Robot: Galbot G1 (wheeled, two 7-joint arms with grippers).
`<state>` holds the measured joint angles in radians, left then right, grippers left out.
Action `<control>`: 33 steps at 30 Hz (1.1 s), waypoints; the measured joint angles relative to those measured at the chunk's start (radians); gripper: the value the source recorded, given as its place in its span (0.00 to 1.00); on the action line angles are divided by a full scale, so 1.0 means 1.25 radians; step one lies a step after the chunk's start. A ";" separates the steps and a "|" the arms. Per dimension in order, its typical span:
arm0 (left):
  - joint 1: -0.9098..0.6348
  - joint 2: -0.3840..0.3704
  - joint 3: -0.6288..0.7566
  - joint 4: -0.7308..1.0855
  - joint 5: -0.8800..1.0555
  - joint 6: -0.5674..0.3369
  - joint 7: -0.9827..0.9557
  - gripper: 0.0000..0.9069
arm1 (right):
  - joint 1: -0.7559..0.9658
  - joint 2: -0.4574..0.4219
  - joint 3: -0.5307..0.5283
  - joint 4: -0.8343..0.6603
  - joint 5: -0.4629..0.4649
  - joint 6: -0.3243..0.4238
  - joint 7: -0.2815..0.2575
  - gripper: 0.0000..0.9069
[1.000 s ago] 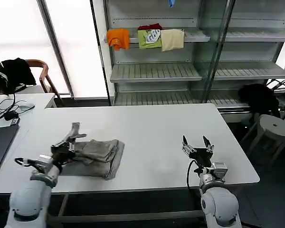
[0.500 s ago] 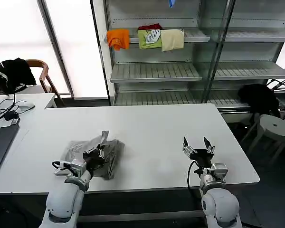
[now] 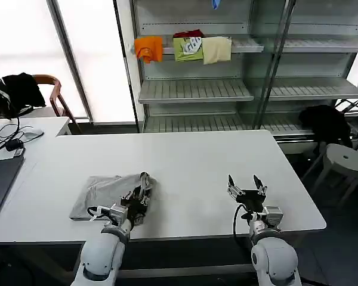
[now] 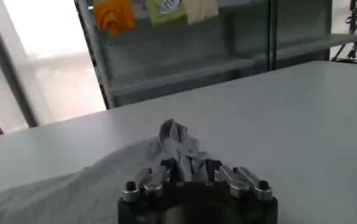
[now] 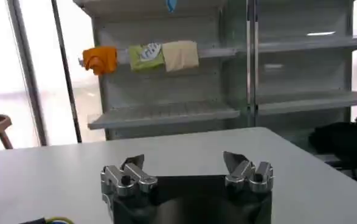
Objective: Fold and organize the clothes.
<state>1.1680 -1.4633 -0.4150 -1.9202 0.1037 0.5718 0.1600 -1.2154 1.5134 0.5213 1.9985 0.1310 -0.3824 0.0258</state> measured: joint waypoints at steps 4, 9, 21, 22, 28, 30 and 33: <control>0.001 -0.015 0.012 0.013 0.004 0.001 -0.006 1.00 | -0.004 0.001 0.001 0.000 0.000 0.001 0.001 1.00; 0.003 -0.030 0.025 0.019 0.004 0.003 -0.010 1.00 | -0.007 0.006 0.000 0.000 -0.006 0.002 0.002 1.00; 0.012 -0.039 0.010 -0.015 -0.088 0.004 0.002 1.00 | -0.005 0.011 -0.007 0.000 -0.016 0.001 0.003 1.00; 0.010 -0.036 0.002 -0.024 -0.105 0.004 0.004 1.00 | -0.004 0.011 -0.007 -0.001 -0.017 0.000 0.004 1.00; -0.006 0.008 -0.094 -0.058 -0.195 -0.002 0.025 1.00 | 0.005 0.010 -0.014 -0.005 -0.023 -0.004 0.002 1.00; -0.009 0.033 -0.139 -0.058 -0.219 -0.004 0.033 1.00 | 0.009 0.009 -0.015 -0.009 -0.024 -0.005 0.002 1.00; -0.009 0.075 -0.206 -0.040 -0.253 -0.009 0.043 1.00 | 0.014 0.010 -0.019 -0.015 -0.028 -0.006 0.002 1.00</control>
<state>1.1568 -1.3693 -0.6729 -1.9700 -0.2127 0.5603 0.2135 -1.1977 1.5254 0.4973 1.9800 0.0965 -0.3896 0.0278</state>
